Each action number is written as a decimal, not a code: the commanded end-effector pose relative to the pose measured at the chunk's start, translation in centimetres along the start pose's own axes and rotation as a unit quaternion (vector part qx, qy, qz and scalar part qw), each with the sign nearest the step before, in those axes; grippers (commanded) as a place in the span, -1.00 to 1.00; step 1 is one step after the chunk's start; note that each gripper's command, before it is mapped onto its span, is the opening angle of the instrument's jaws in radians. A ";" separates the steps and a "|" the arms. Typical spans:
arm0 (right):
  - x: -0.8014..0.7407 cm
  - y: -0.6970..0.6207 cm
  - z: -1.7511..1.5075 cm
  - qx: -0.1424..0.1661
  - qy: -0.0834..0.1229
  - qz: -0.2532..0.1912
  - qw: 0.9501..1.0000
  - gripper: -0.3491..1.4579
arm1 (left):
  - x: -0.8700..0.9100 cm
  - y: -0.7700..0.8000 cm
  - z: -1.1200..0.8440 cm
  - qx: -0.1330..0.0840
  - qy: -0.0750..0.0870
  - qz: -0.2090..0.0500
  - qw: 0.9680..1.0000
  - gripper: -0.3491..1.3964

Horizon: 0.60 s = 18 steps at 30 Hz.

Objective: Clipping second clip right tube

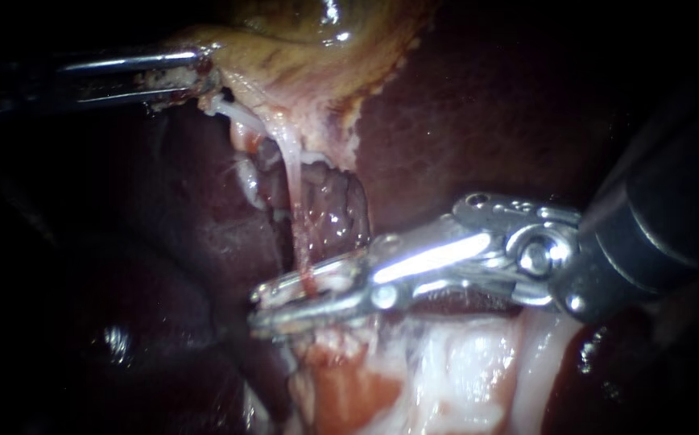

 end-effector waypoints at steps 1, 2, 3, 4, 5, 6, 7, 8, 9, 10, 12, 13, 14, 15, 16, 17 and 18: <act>-0.01 0.00 0.00 0.001 0.000 0.000 1.000 -0.83 | 0.00 0.01 0.00 0.000 0.000 0.000 1.000 -1.00; -0.01 0.00 0.00 0.001 -0.001 0.003 1.000 -0.87 | 0.00 0.01 0.00 0.000 0.000 0.000 1.000 -1.00; -0.01 0.00 0.00 0.001 -0.001 0.003 1.000 -0.91 | 0.00 0.01 0.00 0.000 0.000 0.000 1.000 -1.00; -0.01 0.00 0.00 0.001 -0.001 0.006 1.000 -0.99 | 0.00 0.01 0.00 0.000 0.000 0.000 1.000 -1.00; -0.02 0.00 -0.01 0.002 -0.001 0.005 1.000 -1.00 | 0.00 0.01 0.00 0.000 0.000 0.000 1.000 -1.00; -0.02 0.00 -0.01 0.000 -0.004 0.005 1.000 -1.00 | 0.00 0.01 0.00 0.000 0.000 0.000 1.000 -1.00; -0.02 -0.01 -0.02 -0.003 -0.009 0.006 1.000 -1.00 | 0.00 0.01 0.00 0.000 0.000 0.000 1.000 -1.00; -0.03 -0.01 -0.03 -0.008 -0.016 0.006 1.000 -1.00 | 0.00 0.01 0.00 0.000 0.000 0.000 1.000 -1.00; -0.04 -0.01 -0.03 -0.012 -0.022 0.006 1.000 -1.00 | 0.00 0.01 0.00 0.000 0.000 0.000 1.000 -1.00; -0.04 -0.01 -0.04 -0.012 -0.022 0.006 1.000 -1.00 | 0.00 0.01 0.00 0.000 0.000 0.000 1.000 -1.00; -0.05 -0.01 -0.03 -0.012 -0.023 0.005 1.000 -1.00 | 0.00 0.01 0.00 0.000 0.000 0.000 1.000 -1.00; -0.05 -0.01 -0.03 -0.012 -0.022 0.006 1.000 -1.00 | 0.00 0.01 0.00 0.000 0.000 0.000 1.000 -1.00; -0.05 -0.01 -0.03 -0.012 -0.022 0.006 1.000 -1.00 | 0.00 0.01 0.00 0.000 0.000 0.000 1.000 -1.00; -0.05 0.00 -0.03 -0.012 -0.023 0.005 1.000 -1.00 | 0.00 0.01 0.00 0.000 0.000 0.000 1.000 -1.00; -0.05 0.00 -0.03 -0.012 -0.023 0.006 1.000 -1.00 | 0.00 0.01 0.00 0.000 0.000 0.000 1.000 -1.00; -0.05 0.00 -0.03 -0.012 -0.022 0.006 1.000 -1.00 | 0.00 0.01 0.00 0.000 0.000 0.000 1.000 -1.00; -0.05 0.00 -0.03 -0.012 -0.023 0.005 1.000 -1.00 | 0.00 0.01 0.00 0.000 0.000 0.000 1.000 -1.00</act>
